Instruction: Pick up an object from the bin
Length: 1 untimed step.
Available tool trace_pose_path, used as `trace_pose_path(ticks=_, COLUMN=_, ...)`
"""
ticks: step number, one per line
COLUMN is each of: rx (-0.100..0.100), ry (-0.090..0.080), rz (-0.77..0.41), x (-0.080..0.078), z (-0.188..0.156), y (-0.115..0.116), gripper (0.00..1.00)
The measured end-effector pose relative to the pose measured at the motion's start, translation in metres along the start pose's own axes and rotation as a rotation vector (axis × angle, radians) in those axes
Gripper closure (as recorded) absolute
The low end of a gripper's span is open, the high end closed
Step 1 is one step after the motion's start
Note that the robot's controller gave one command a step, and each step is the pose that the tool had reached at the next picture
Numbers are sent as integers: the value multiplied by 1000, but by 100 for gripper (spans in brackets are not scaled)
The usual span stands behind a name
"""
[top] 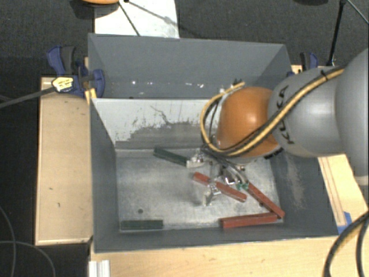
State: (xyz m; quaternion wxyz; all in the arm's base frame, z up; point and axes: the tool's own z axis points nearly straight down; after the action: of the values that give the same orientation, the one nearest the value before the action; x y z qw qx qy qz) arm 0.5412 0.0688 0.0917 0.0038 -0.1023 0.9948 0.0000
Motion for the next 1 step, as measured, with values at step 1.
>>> trace_pose_path(ticks=1, rx=-3, ry=-2, rz=-11, x=2, z=18, y=-26, gripper=0)
